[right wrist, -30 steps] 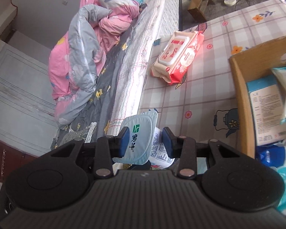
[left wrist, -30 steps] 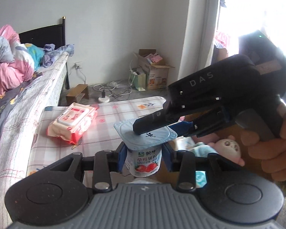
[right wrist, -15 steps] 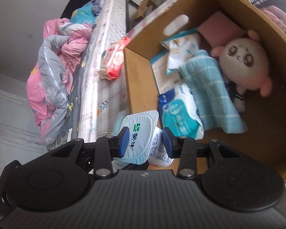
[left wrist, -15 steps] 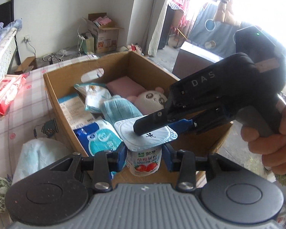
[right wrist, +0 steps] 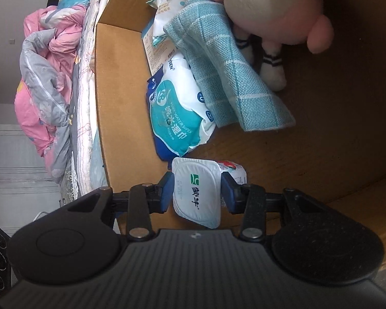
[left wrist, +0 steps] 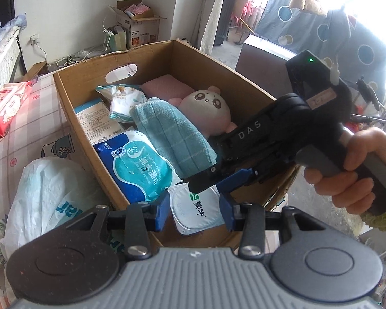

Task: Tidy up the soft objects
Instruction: 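Carry the white cup with the right tool into the box and release, then move the right tool back to the table toward the green scrunchie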

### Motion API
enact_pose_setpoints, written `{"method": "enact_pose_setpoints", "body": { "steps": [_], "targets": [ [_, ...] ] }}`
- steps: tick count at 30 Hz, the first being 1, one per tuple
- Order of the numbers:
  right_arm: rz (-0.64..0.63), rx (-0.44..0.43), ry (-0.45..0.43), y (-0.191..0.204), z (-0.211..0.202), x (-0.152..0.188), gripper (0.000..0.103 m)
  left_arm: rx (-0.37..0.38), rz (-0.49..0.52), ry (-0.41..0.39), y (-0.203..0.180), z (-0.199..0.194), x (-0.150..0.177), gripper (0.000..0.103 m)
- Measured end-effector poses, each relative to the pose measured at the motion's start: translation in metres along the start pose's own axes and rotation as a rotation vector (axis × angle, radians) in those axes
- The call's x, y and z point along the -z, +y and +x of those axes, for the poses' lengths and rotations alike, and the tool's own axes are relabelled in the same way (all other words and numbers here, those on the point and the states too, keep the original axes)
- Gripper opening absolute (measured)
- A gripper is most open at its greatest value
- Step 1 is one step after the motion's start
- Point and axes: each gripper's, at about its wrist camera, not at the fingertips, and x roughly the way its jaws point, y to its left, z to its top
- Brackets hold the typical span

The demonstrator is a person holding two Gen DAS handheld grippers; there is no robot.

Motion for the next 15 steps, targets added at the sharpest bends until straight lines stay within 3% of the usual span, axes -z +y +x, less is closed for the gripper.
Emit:
{"method": "enact_pose_setpoints", "body": {
  "steps": [4, 8, 9, 15],
  "targets": [
    [0.000, -0.002, -0.023, -0.002, -0.006, -0.003, 0.039, -0.002, -0.024, -0.039, 0.009, -0.017, 0.003, 0.045],
    [0.000, -0.004, -0.060, 0.000, -0.015, -0.007, 0.039, -0.027, -0.056, -0.093, 0.022, -0.043, 0.008, 0.060],
    [-0.010, -0.009, -0.074, 0.002, -0.018, -0.007, 0.042, -0.034, -0.069, -0.104, 0.027, -0.050, 0.010, 0.067],
    [-0.096, -0.074, -0.162, 0.028, -0.042, 0.002, 0.061, -0.088, -0.150, -0.187, 0.054, -0.090, 0.022, 0.081]
  ]
}}
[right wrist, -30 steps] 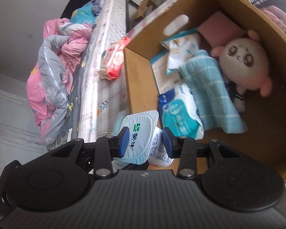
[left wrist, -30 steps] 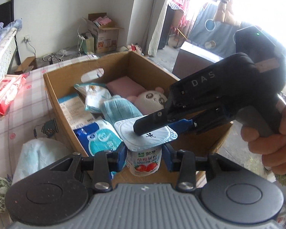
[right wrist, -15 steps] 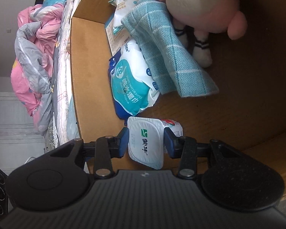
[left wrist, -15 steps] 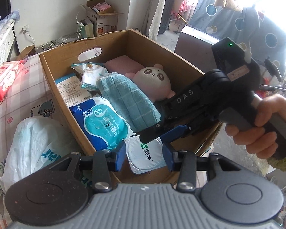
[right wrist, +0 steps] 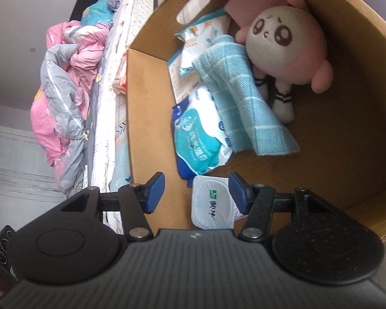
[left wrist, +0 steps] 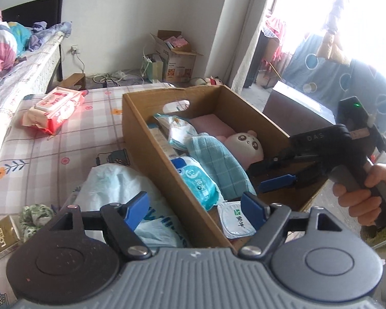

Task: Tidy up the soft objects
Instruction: 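Move the right tool back to the table toward the green scrunchie, then grasp the green floral scrunchie with the right tool while the left tool grasps the striped towel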

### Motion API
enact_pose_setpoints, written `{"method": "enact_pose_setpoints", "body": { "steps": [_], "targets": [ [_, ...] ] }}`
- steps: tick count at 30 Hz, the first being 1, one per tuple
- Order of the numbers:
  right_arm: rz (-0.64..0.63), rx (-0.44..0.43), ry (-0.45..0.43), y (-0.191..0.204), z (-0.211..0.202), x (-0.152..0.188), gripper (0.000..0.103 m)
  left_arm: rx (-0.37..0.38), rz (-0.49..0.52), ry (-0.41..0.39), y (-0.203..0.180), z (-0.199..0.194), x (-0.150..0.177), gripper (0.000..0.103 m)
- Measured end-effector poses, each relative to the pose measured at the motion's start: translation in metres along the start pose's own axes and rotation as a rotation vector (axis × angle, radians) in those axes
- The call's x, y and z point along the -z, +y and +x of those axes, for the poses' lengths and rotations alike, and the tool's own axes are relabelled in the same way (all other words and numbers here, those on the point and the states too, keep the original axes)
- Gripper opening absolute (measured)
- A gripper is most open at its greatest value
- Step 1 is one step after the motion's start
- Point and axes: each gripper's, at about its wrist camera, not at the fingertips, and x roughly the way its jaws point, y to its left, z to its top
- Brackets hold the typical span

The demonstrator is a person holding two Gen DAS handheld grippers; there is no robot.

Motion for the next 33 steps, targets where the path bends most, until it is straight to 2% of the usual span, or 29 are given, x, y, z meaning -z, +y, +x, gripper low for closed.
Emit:
{"method": "enact_pose_setpoints", "body": {
  "steps": [5, 9, 14, 20, 23, 26, 29, 33],
  "targets": [
    [-0.116, -0.046, -0.037, 0.045, -0.005, 0.002, 0.066, -0.109, -0.028, -0.071, 0.032, -0.038, 0.009, 0.085],
    [-0.208, -0.087, -0.014, 0.085, 0.010, 0.005, 0.069, -0.201, -0.040, -0.088, 0.060, -0.064, 0.025, 0.087],
    [-0.289, -0.120, 0.074, 0.137, 0.052, 0.014, 0.070, -0.290, -0.049, -0.031, 0.094, -0.080, 0.054, 0.088],
    [-0.400, -0.123, 0.192, 0.200, 0.108, 0.029, 0.070, -0.377, -0.045, 0.073, 0.127, -0.066, 0.090, 0.087],
    [-0.533, -0.071, 0.240, 0.235, 0.141, 0.038, 0.074, -0.403, -0.047, 0.121, 0.143, -0.049, 0.106, 0.086],
    [-0.701, 0.036, 0.274, 0.264, 0.182, 0.045, 0.084, -0.423, -0.052, 0.175, 0.155, -0.033, 0.121, 0.080],
    [-0.895, 0.143, 0.306, 0.283, 0.227, 0.056, 0.087, -0.406, -0.057, 0.201, 0.164, -0.023, 0.130, 0.079],
    [-1.004, 0.180, 0.392, 0.293, 0.281, 0.063, 0.087, -0.389, -0.061, 0.220, 0.173, -0.016, 0.136, 0.067]
  ]
}}
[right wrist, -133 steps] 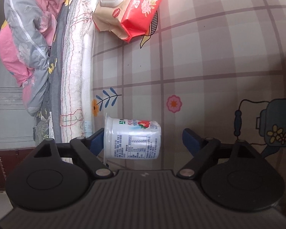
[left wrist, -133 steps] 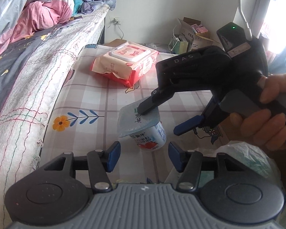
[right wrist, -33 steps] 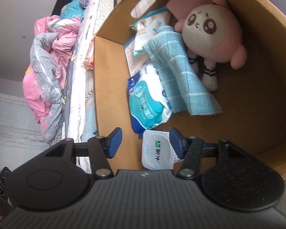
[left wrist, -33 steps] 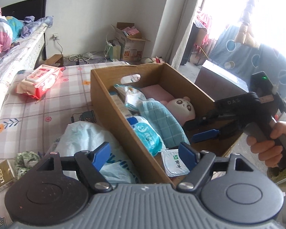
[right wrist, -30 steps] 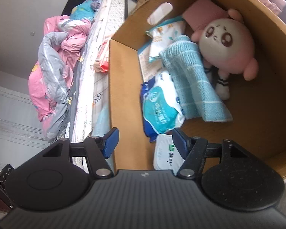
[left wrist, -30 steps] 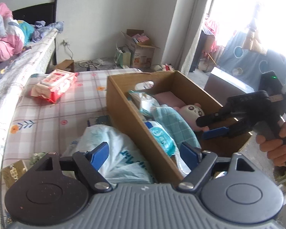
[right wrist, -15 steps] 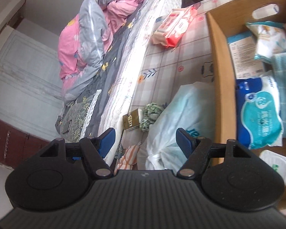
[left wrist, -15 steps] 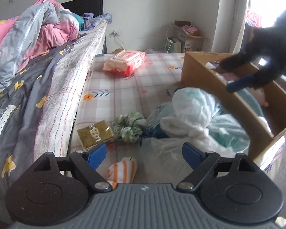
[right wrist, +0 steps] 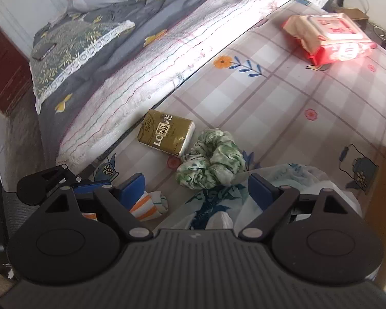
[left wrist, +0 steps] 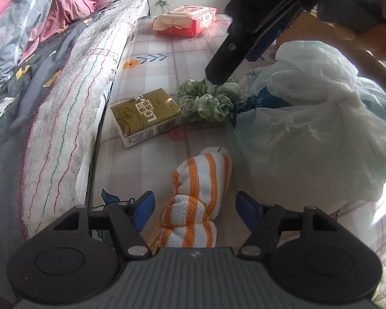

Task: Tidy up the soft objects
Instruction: 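Grasp the green floral scrunchie with the right tool while the left tool grasps the striped towel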

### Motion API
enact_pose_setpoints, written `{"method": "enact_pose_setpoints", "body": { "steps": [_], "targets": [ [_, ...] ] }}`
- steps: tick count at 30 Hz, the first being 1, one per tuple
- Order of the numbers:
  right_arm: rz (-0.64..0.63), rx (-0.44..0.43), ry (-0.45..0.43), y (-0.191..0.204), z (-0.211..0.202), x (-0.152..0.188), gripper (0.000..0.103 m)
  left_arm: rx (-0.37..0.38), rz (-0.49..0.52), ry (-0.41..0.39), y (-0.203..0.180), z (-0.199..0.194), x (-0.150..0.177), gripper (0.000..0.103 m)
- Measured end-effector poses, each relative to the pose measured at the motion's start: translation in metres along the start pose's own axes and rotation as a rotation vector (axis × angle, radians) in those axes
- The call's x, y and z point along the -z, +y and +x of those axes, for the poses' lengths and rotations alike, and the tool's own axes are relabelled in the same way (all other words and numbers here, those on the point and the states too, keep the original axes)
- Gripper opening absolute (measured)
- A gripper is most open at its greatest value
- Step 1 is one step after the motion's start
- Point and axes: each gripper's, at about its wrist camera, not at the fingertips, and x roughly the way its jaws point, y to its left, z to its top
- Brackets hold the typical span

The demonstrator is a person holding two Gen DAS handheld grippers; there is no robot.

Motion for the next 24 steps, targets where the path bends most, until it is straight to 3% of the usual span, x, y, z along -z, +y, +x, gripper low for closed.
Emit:
{"method": "enact_pose_setpoints", "body": {
  "steps": [4, 8, 10, 11, 13, 14, 15, 18, 24],
  "targets": [
    [-0.056, 0.037, 0.062, -0.001, 0.039, -0.015, 0.087, 0.000, 0.003, 0.016, 0.004, 0.010, -0.001, 0.060],
    [-0.078, 0.046, 0.117, -0.003, 0.068, -0.021, 0.086, 0.011, -0.026, 0.016, 0.011, 0.015, -0.002, 0.045],
    [-0.084, 0.052, 0.129, -0.004, 0.077, -0.022, 0.084, 0.011, -0.036, 0.010, 0.014, 0.015, -0.003, 0.044],
    [-0.083, 0.057, 0.136, -0.005, 0.080, -0.022, 0.081, 0.014, -0.044, 0.007, 0.016, 0.015, -0.004, 0.043],
    [-0.063, 0.069, 0.151, -0.007, 0.087, -0.021, 0.061, 0.015, -0.060, 0.000, 0.019, 0.014, -0.005, 0.042],
    [-0.059, 0.072, 0.137, -0.008, 0.086, -0.022, 0.056, 0.013, -0.069, -0.006, 0.020, 0.014, -0.006, 0.042],
    [-0.051, 0.068, 0.134, -0.010, 0.085, -0.022, 0.045, 0.012, -0.080, -0.011, 0.021, 0.013, -0.006, 0.041],
    [0.009, 0.041, 0.111, -0.016, 0.077, -0.021, 0.035, 0.027, -0.123, -0.021, 0.026, 0.009, -0.007, 0.041],
    [0.149, -0.086, -0.046, -0.028, 0.021, -0.014, 0.033, 0.060, -0.167, -0.085, 0.028, -0.016, -0.018, 0.041]
  ]
}}
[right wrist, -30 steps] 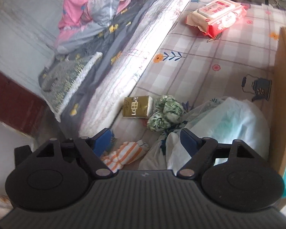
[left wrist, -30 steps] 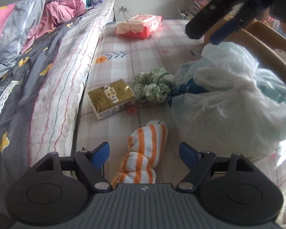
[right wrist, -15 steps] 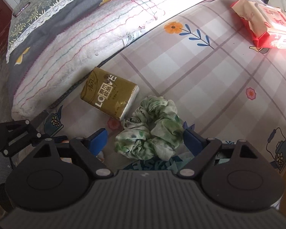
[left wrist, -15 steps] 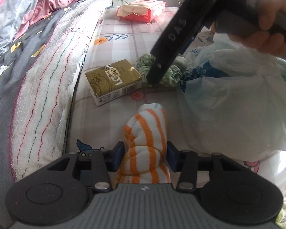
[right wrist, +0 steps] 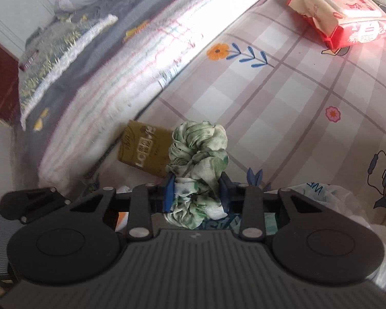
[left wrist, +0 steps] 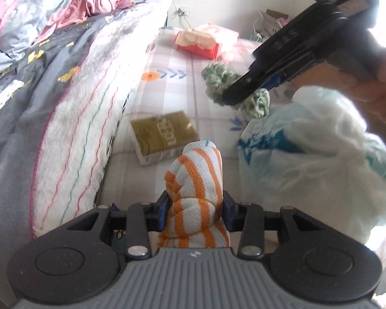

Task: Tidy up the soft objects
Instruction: 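Grasp the green floral scrunchie with the right tool while the left tool grasps the striped towel, then drop the scrunchie into the box with the right tool while the left tool carries the striped towel there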

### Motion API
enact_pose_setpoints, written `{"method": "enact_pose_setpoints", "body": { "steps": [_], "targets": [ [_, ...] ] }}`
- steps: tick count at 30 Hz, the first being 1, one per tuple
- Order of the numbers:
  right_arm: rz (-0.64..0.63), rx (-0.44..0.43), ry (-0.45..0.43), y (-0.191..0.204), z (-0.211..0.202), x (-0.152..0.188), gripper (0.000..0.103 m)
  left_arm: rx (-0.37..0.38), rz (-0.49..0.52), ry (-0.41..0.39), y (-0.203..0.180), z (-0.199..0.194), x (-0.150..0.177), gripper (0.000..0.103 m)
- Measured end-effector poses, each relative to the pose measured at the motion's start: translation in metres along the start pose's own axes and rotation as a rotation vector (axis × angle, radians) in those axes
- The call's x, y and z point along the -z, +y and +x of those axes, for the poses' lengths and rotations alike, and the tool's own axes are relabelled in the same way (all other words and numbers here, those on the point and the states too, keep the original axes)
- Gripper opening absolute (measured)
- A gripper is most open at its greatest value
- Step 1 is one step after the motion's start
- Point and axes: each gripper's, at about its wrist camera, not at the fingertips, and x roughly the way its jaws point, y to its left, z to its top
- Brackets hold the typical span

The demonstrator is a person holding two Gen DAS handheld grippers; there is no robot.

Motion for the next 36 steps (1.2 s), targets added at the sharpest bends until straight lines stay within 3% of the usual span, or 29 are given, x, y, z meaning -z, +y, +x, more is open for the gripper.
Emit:
{"method": "enact_pose_setpoints", "body": {
  "steps": [6, 12, 15, 19, 25, 29, 32, 36],
  "targets": [
    [0.086, -0.051, -0.181, -0.011, -0.100, 0.034, 0.034, 0.085, 0.021, -0.107, -0.027, -0.027, -0.026, 0.041],
    [0.174, 0.062, -0.331, -0.040, -0.205, 0.108, 0.036, 0.226, 0.094, -0.161, -0.079, -0.036, -0.048, 0.041],
    [0.241, 0.139, -0.361, -0.063, -0.238, 0.153, 0.037, 0.278, 0.125, -0.168, -0.108, -0.037, -0.053, 0.041],
    [0.357, 0.237, -0.347, -0.101, -0.259, 0.210, 0.038, 0.319, 0.158, -0.173, -0.134, -0.033, -0.059, 0.041],
    [0.421, 0.378, -0.273, -0.143, -0.256, 0.258, 0.040, 0.325, 0.190, -0.171, -0.160, -0.034, -0.056, 0.041],
    [0.422, 0.355, -0.121, -0.162, -0.232, 0.268, 0.047, 0.317, 0.196, -0.169, -0.167, -0.036, -0.055, 0.041],
    [0.398, 0.348, -0.030, -0.162, -0.218, 0.269, 0.058, 0.314, 0.198, -0.165, -0.172, -0.037, -0.057, 0.041],
    [0.382, 0.314, -0.073, -0.158, -0.228, 0.269, 0.075, 0.338, 0.211, -0.157, -0.184, -0.036, -0.064, 0.041]
  ]
}}
